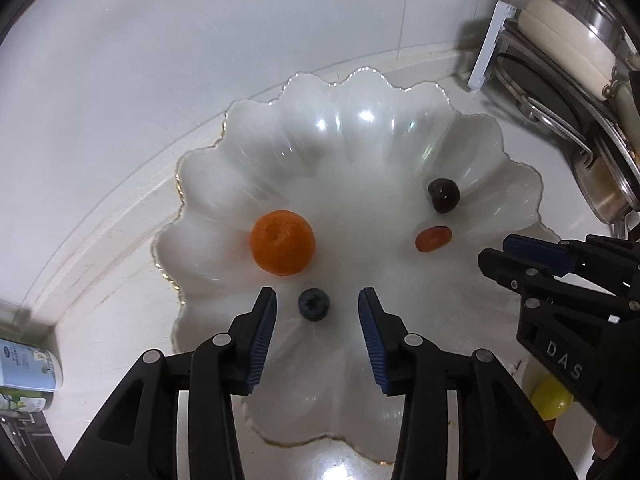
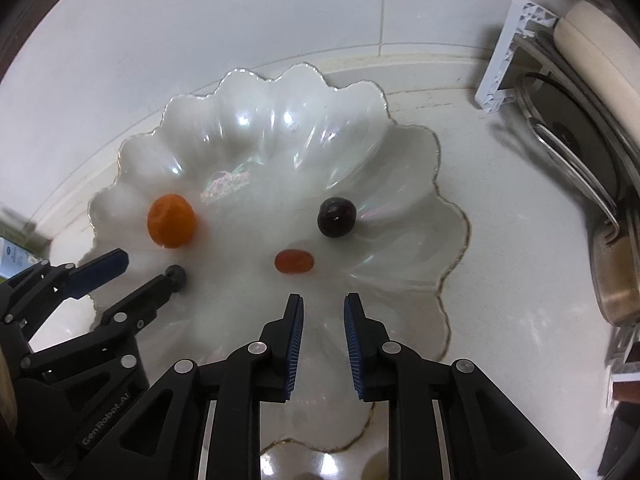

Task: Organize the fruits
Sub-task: 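Lower both tools over the bowl and open them to drop the fruits, then withdraw both tools from the bowl back toward the remaining fruits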

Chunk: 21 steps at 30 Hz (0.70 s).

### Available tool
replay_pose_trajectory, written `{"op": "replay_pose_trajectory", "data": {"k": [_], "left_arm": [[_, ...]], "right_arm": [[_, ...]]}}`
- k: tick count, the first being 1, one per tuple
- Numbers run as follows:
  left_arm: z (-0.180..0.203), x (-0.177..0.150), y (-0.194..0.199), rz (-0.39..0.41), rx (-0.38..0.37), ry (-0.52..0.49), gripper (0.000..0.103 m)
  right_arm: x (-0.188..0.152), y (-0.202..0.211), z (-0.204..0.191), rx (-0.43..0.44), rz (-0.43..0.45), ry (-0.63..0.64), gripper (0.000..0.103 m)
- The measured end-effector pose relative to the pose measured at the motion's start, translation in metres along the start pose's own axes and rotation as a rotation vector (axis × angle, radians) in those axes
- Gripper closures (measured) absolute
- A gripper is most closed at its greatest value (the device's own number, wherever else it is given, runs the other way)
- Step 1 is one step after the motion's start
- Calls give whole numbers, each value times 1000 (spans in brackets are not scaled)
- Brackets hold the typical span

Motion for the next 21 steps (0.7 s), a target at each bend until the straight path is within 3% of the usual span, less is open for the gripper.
{"op": "replay_pose_trajectory", "data": {"k": [10,21], "left_arm": [[-8,2,42,116,60,8,59],[-12,-3,102,249,55,34,59]], "right_arm": [[-3,39,-3,-21,93,9,81],[-10,99,-14,-21,227,13,81]]}}
Point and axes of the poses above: each gripper's, at about its wrist camera, not at the fingertips, and y roughly against the way its jaws point, z to its right, x to its top, the point moved 9 cm from there along -y, roughly the way its jaws point, and after that the axes turned 4 degrees about x, right-handed, at the moved point
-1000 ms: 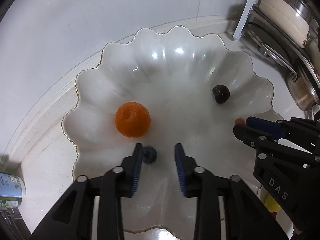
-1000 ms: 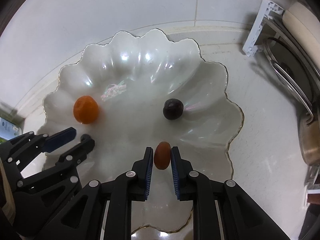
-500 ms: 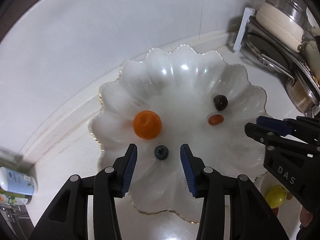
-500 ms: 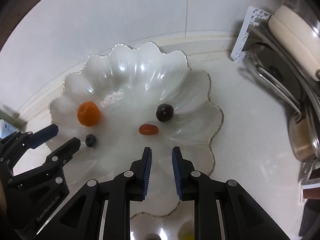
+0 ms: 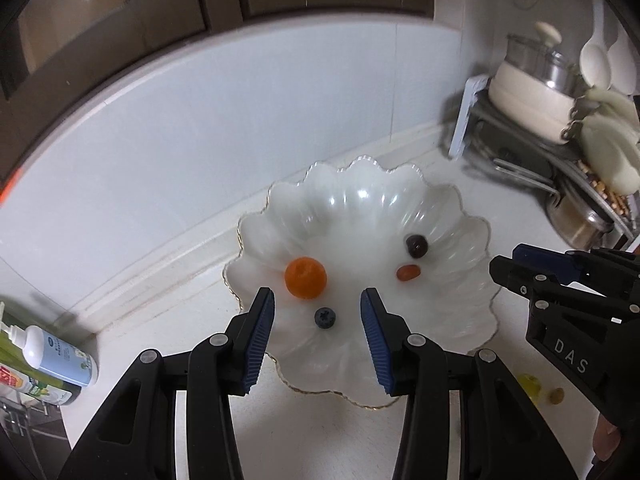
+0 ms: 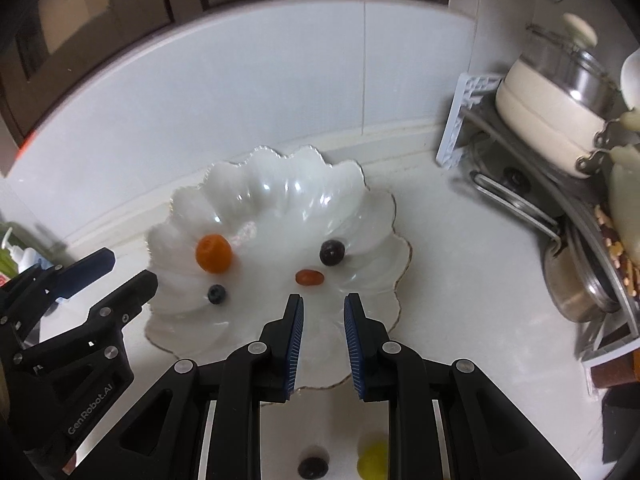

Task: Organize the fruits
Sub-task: 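Withdraw both tools from the bowl back toward the remaining fruits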

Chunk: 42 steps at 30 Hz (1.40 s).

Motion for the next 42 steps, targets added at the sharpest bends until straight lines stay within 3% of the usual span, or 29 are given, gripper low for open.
{"op": "replay_pose_trajectory", "data": {"k": [17,22,25,34,42], "left_arm": [[5,-3,75,156,-36,32,56],[9,-10,91,179,-44,30,54],[11,-15,98,188,-51,29,53],[8,-26,121,231,-52,49,53],[9,-40,139,260,-60,45,53]], "right_arm": [[-8,75,3,-20,178,-5,81],[-18,87,2,-4,189,-1,79],[-23,95,2,-2,211,-4,69],[-33,132,3,-31,316,6,69],[-48,147,1,-32,340,13,69]]}}
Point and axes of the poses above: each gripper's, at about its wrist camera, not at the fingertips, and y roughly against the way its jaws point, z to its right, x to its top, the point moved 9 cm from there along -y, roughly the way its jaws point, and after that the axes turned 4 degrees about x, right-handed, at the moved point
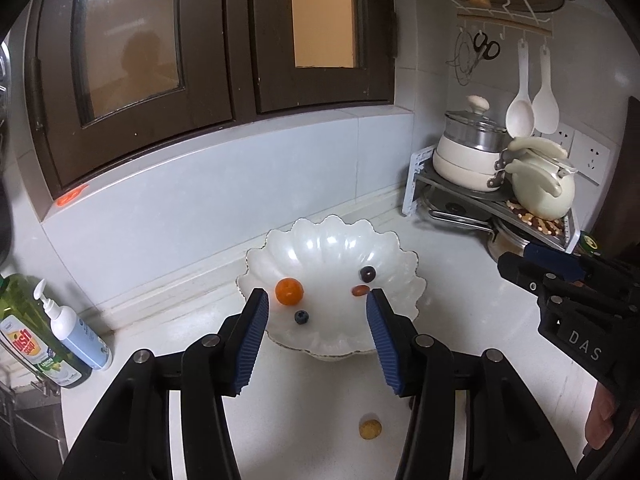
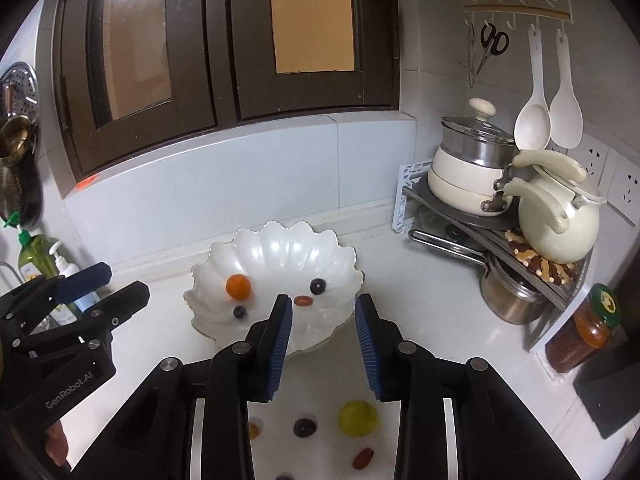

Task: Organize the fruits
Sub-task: 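Withdraw both tools from the bowl back toward the remaining fruits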

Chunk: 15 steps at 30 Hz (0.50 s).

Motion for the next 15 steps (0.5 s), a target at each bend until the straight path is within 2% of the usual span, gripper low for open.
{"op": "replay_pose_trajectory", "data": {"k": [15], "left_arm": [[3,-12,27,31,-30,9,52]], "right_arm": [[-16,27,-3,4,36,-28,69]]}}
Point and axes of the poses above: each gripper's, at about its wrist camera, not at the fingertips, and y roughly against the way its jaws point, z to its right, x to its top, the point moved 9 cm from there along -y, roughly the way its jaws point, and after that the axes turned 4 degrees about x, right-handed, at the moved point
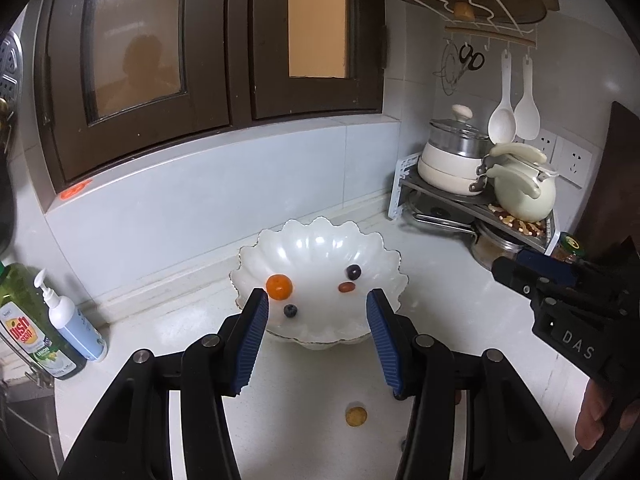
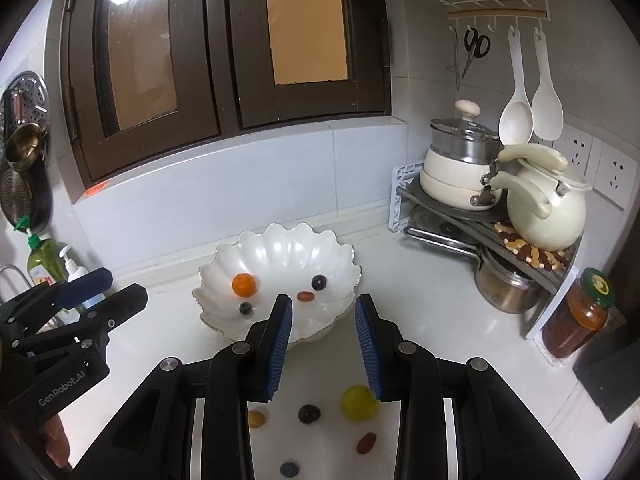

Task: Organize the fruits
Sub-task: 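Withdraw both tools from the bowl back toward the remaining fruits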

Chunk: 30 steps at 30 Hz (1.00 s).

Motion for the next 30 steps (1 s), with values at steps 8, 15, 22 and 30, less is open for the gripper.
{"op": "replay_pose_trajectory", "data": {"k": [8,15,22,30], "left_arm": [[6,-9,9,2,-3,-7,52],[13,-25,9,-35,-20,-13,52],[17,-41,6,-61,-10,-20,52],[23,-66,-5,-121,-17,-31,52]], "right_arm": [[-12,3,-1,14,-15,-17,69],[-26,6,1,20,-37,-29,69],[-44,5,9,-2,-65,-49,69],[-72,-2,22,-39,-114,-85,69]]}}
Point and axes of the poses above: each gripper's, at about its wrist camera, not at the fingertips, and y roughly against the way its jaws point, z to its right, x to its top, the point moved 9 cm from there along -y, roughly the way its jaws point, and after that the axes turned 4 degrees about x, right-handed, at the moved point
